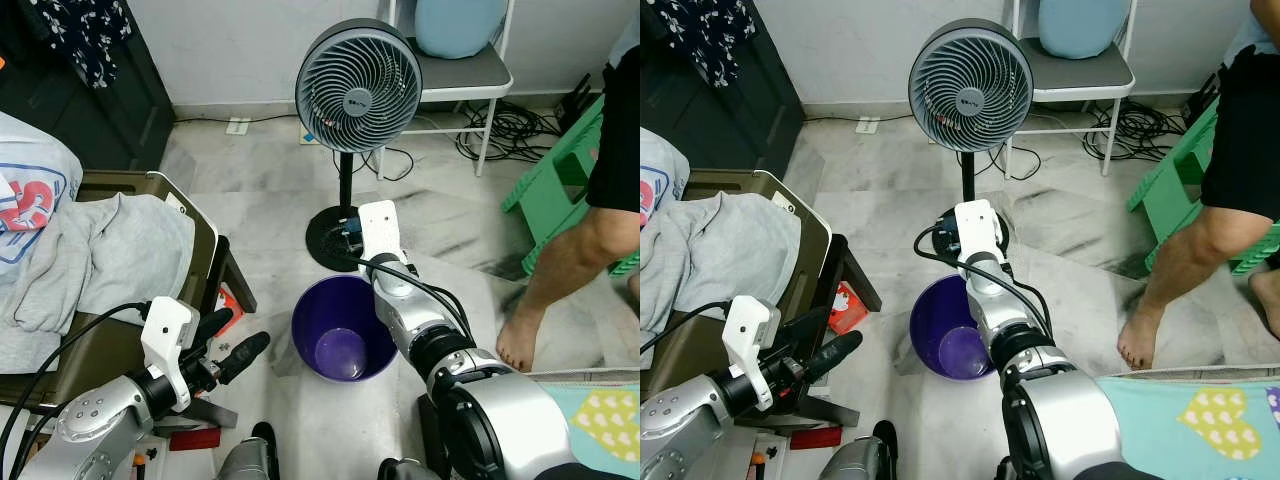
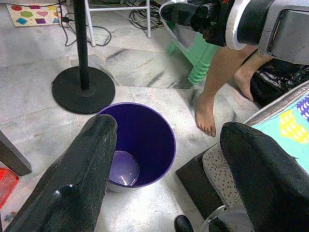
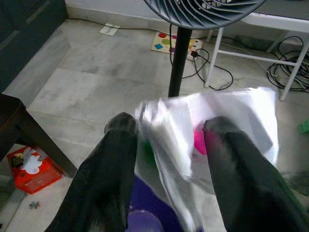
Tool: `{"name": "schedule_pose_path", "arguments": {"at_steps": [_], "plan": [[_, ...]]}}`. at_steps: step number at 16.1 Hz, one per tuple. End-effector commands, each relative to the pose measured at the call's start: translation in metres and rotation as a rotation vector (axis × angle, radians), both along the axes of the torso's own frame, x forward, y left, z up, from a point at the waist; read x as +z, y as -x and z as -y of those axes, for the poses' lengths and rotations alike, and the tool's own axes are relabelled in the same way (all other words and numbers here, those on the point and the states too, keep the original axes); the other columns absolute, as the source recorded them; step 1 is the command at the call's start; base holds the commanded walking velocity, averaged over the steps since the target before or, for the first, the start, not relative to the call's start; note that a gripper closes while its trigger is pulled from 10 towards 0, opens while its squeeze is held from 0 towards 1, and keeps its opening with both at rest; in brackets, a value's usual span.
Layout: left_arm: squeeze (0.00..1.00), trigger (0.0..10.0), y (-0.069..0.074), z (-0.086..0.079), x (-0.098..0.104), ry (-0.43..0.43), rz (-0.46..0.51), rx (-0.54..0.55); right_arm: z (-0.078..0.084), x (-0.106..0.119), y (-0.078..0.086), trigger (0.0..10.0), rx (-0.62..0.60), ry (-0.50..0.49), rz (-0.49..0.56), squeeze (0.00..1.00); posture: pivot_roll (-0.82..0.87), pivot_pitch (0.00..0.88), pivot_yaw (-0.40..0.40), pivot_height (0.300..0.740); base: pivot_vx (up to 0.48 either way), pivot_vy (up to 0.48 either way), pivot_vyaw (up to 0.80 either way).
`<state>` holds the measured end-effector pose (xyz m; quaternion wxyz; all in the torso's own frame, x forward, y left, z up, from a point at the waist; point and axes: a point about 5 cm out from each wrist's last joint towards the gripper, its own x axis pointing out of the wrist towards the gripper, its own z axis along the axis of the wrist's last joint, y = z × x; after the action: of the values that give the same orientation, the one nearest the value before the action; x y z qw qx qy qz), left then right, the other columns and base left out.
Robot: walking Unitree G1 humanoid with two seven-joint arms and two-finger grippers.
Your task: Clean up the room
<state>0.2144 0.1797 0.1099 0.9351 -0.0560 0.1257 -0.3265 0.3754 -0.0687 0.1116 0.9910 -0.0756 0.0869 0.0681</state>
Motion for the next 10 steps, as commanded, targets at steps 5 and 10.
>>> {"name": "schedule_pose_path", "arguments": {"at_steps": [5,10], "plan": [[0.0,10.0,0.001,-0.003,-0.004,-0.013,-0.012,0.02,-0.004,-0.001,0.002,10.0,0.009,-0.02,-0.006,1.0,0.17,0.24,0.059,0.74,0.0,0.0,0.0],[0.0,10.0,0.0,-0.002,-0.004,-0.012,-0.011,0.02,-0.004,-0.01,0.006,10.0,0.007,-0.02,-0.021,1.0,0.17,0.24,0.062,0.74,0.0,0.0,0.0]]}}
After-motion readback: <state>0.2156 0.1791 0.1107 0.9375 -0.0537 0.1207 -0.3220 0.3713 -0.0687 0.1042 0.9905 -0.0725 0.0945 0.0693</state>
